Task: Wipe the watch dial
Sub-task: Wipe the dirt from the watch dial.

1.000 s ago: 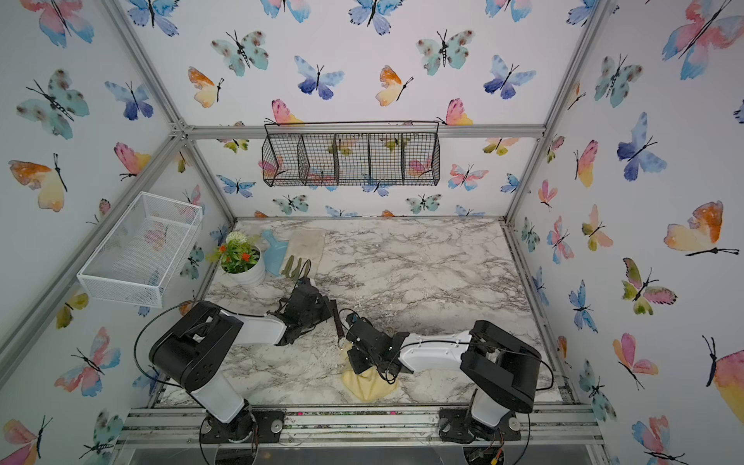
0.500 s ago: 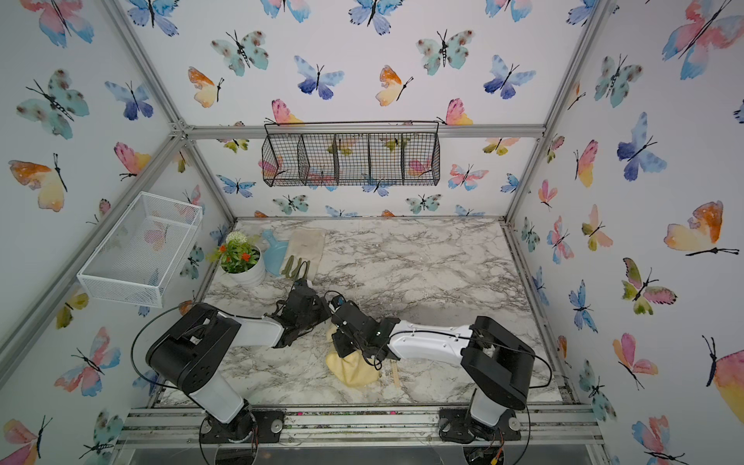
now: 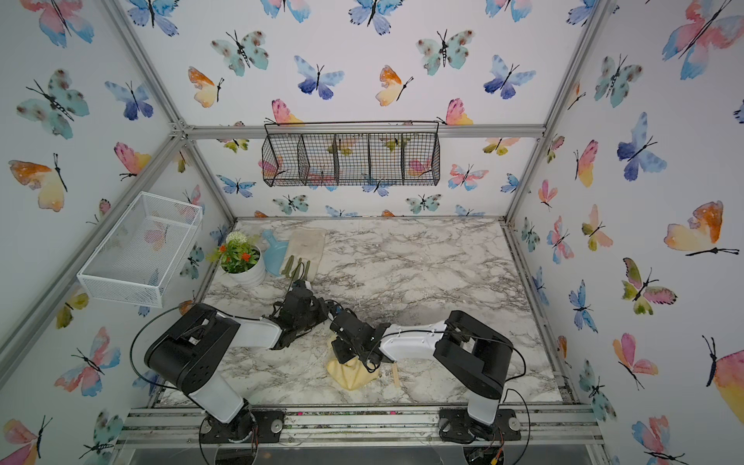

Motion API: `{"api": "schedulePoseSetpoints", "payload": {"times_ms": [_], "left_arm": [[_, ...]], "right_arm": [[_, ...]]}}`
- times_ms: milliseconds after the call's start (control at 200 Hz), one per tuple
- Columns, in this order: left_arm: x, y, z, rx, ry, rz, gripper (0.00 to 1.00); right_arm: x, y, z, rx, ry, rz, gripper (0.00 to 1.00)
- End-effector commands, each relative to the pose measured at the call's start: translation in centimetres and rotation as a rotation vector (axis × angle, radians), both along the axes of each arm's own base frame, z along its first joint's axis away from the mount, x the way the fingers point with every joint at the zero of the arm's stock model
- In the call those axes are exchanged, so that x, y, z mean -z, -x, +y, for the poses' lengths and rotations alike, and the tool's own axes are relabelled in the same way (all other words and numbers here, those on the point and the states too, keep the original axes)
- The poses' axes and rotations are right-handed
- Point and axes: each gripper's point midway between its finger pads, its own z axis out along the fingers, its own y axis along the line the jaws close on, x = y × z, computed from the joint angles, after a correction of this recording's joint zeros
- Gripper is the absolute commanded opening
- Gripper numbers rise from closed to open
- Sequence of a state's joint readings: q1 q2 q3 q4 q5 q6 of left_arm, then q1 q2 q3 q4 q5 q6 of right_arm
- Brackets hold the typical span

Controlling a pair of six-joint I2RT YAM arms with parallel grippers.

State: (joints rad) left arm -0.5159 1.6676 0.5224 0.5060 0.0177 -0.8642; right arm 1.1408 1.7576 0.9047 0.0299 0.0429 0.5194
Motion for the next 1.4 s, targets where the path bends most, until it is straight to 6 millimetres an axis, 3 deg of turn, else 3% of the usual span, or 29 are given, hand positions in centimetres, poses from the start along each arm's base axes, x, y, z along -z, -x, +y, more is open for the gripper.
{"api": "schedulePoseSetpoints", "payload": {"times_ms": [0,230,345,476,616,761,911,1151,1281,1396], "left_arm": [[7.5,6.5,4.9,-0.024,-0.2,0.305,0.0],[7.3,6.5,5.0,-0.03,-0.192,0.297,0.0],[7.2,6.5,5.1,-0.034,-0.19,0.297,0.0],[7.2,6.5,4.9,-0.034,-0.172,0.296,0.0],[7.3,6.6,4.7,-0.03,-0.166,0.3,0.0],[7.3,6.6,4.8,-0.031,-0.165,0.301,0.0],[7.2,6.4,4.8,-0.032,-0.166,0.296,0.0],[7.3,6.3,5.3,-0.035,-0.2,0.297,0.0],[7.2,6.1,5.5,-0.035,-0.214,0.292,0.0],[7.1,6.1,5.4,-0.034,-0.21,0.29,0.0]], "right_arm": [[1.6,1.1,-3.4,0.042,0.087,0.028,0.02],[-0.6,1.2,-5.9,0.096,0.089,-0.007,0.02],[-2.4,0.7,-5.0,0.085,0.063,-0.031,0.02],[-4.0,-0.3,-2.1,0.039,0.03,-0.058,0.02],[-2.8,-1.0,1.0,-0.021,0.052,-0.054,0.02],[-0.2,-1.0,1.9,-0.04,0.081,-0.02,0.02],[1.9,-0.1,-0.2,-0.018,0.117,0.009,0.02],[2.2,1.1,-5.2,0.048,0.15,0.008,0.02],[0.2,0.5,-6.8,0.07,0.164,-0.035,0.02],[-4.1,-0.5,-7.1,0.096,0.128,-0.104,0.03]]}}
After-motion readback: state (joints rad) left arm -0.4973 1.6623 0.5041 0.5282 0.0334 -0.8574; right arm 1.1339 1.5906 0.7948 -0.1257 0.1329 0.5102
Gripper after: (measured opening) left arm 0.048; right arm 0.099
